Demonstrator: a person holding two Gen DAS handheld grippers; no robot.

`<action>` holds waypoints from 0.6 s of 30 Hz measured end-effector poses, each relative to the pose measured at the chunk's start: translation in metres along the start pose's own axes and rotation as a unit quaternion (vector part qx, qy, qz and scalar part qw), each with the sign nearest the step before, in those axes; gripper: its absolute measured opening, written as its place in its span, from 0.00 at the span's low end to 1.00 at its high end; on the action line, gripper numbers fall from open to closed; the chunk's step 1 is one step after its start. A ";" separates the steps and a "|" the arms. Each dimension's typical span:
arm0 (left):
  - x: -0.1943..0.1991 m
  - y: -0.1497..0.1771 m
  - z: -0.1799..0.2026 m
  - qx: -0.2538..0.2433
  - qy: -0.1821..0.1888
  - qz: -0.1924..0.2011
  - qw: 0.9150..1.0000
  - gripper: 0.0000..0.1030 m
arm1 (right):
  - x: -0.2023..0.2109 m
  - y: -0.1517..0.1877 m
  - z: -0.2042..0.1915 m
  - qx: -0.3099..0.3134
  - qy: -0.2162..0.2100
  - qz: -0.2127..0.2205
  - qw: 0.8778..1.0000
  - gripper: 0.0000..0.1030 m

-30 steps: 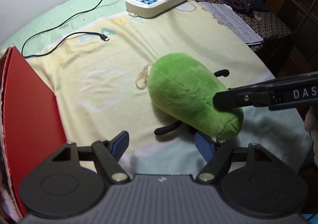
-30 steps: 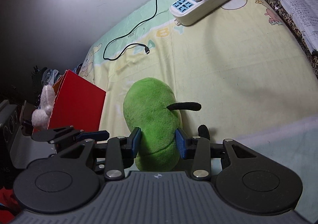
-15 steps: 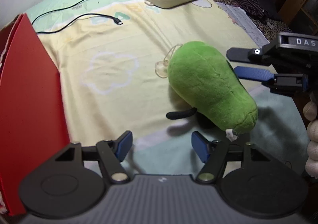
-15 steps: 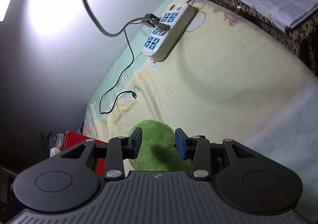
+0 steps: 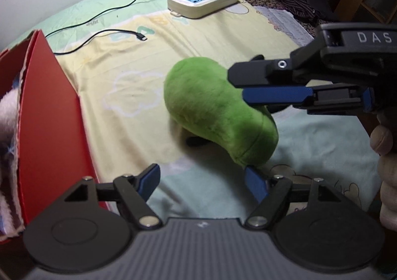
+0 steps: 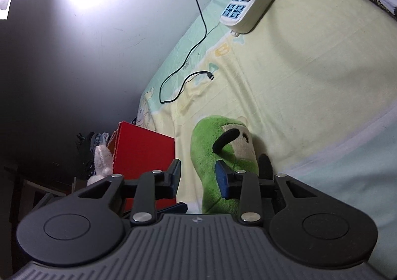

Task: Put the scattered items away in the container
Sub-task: 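Lift the green pea plush upright with the right gripper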

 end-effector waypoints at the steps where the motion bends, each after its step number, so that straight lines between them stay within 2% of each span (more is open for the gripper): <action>1: 0.000 0.002 -0.001 0.001 0.000 -0.002 1.000 0.75 | -0.003 0.001 -0.003 0.001 -0.007 -0.002 1.000 0.34; 6: 0.010 0.015 -0.003 -0.008 0.010 -0.002 1.000 0.79 | -0.029 0.012 -0.009 -0.018 -0.042 -0.051 0.998 0.29; 12: 0.009 0.019 -0.008 0.002 0.028 -0.013 1.000 0.82 | -0.033 0.022 -0.024 0.026 -0.049 -0.082 0.995 0.29; 15: 0.005 0.010 -0.004 0.010 0.045 -0.015 0.999 0.82 | -0.011 0.013 -0.030 0.040 -0.076 -0.060 0.994 0.31; 18: 0.003 -0.002 0.001 0.012 0.050 -0.009 0.999 0.82 | 0.014 -0.006 -0.021 0.030 -0.076 0.007 0.997 0.32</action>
Point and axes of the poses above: each gripper's, at about its wrist camera, not at the fingertips, and x roughly against the way its jaws point, z to its right, y to its underside, the point moved 2 cm from there along -x, roughly the way its jaws point, and after that the axes turned 11 degrees about -y, right-handed, at the moved point
